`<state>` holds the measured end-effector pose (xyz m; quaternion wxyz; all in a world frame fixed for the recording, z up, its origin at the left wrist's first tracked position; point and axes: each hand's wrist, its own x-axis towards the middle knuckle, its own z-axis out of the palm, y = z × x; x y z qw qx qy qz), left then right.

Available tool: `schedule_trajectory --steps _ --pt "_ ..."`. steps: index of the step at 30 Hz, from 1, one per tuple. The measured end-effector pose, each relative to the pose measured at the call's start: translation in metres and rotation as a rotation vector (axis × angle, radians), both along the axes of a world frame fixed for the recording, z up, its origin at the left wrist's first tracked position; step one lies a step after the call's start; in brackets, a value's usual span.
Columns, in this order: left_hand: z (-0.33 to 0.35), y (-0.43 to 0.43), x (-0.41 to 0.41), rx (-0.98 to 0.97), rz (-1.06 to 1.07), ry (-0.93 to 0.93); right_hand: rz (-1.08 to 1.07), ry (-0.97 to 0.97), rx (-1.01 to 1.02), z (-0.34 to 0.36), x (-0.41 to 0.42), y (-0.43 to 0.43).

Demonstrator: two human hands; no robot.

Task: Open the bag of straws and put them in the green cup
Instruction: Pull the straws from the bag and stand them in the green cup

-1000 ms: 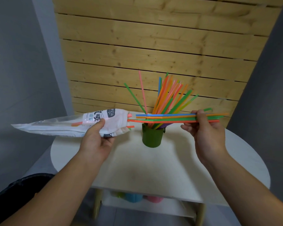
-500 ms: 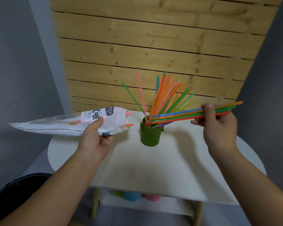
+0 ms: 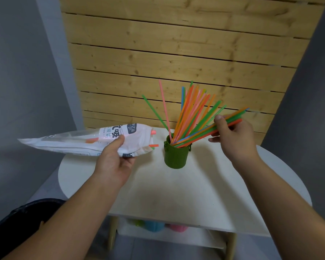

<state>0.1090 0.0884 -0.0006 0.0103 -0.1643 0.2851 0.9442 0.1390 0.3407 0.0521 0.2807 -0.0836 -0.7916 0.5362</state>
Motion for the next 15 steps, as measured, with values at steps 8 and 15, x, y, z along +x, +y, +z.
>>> schedule_trajectory --steps 8,15 --pt "0.001 0.000 0.003 -0.020 -0.004 0.016 -0.003 -0.054 0.119 0.005 -0.028 0.001" --pt "0.000 -0.001 0.004 -0.037 -0.011 0.017 -0.027 -0.061 0.103 -0.008 -0.034 -0.002"
